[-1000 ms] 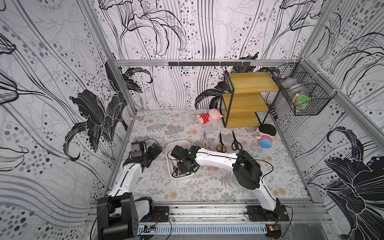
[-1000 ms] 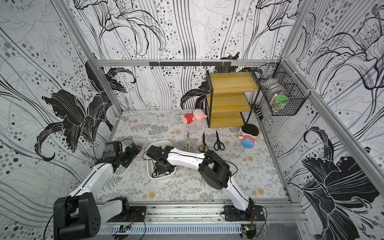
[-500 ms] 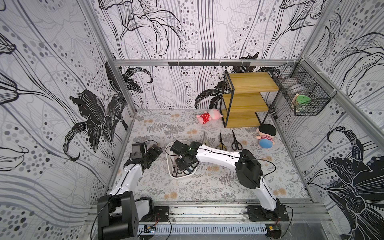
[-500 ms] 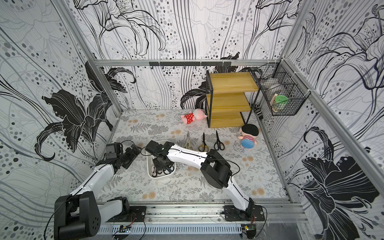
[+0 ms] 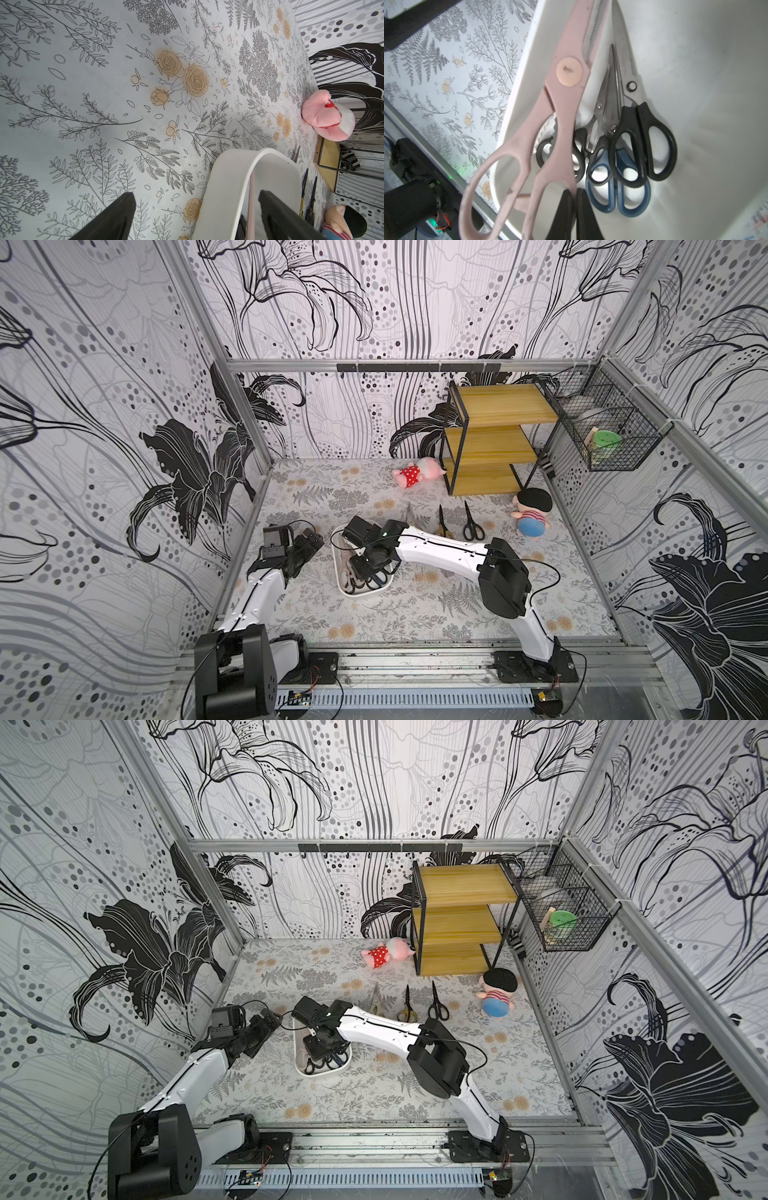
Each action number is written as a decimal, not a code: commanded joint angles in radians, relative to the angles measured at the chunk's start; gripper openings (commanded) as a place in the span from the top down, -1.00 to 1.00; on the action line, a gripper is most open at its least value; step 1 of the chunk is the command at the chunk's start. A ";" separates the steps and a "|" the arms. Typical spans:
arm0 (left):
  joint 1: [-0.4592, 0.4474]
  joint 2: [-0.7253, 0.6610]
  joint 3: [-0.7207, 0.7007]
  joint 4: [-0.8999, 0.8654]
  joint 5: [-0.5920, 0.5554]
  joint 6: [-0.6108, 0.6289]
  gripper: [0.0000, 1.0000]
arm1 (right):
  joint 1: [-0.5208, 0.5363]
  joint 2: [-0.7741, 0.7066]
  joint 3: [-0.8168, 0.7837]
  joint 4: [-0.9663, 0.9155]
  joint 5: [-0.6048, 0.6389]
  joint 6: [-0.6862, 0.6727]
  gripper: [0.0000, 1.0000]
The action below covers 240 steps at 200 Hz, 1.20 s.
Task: Take the scissors out of the storage box
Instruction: Pick up the scissors from the storage box, then pick up the storage box at the center of the board.
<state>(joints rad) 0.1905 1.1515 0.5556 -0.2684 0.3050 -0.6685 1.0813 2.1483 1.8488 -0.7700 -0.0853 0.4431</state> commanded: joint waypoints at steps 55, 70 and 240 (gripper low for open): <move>-0.008 -0.015 0.001 0.044 0.014 0.007 -0.97 | -0.046 -0.164 -0.123 0.032 -0.010 -0.051 1.00; -0.021 -0.012 0.000 0.048 0.021 0.007 -0.96 | -0.071 -0.194 -0.148 0.063 -0.034 -0.037 1.00; -0.480 0.145 0.160 -0.157 -0.434 0.021 -0.08 | -0.349 -0.261 -0.077 0.115 0.148 -0.018 1.00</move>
<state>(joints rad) -0.2749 1.2800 0.6800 -0.3855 -0.0582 -0.6697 0.7464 1.9247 1.7596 -0.6743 0.0265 0.4072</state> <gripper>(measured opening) 0.549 0.079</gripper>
